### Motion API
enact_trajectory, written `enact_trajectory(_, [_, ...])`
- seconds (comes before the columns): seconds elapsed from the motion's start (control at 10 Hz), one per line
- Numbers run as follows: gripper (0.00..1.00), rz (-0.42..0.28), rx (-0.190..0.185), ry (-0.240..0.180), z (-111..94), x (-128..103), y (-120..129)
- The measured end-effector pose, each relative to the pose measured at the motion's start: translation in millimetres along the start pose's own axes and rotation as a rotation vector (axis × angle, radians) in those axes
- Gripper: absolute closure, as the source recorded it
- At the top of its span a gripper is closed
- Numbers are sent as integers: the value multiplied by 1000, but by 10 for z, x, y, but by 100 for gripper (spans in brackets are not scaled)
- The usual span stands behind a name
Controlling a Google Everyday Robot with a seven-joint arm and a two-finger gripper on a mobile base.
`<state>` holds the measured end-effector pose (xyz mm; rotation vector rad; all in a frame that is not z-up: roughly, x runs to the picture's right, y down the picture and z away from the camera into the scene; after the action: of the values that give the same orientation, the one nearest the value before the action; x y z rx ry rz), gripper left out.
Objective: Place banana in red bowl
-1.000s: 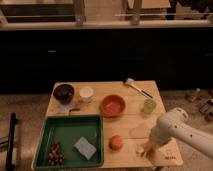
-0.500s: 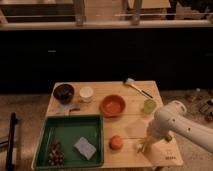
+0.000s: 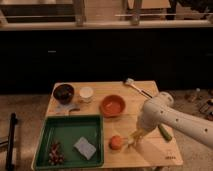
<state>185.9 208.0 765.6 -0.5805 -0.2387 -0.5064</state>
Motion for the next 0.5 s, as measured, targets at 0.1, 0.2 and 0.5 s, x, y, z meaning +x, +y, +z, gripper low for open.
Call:
enact_trajectory(0.1, [100,-29,2,1,-26,-41,-109])
enact_trajectory(0.2, [100,-49,0,3,-51,-51,-183])
enact_trajectory(0.5, [100,-126,-9,13,-107,-56,-507])
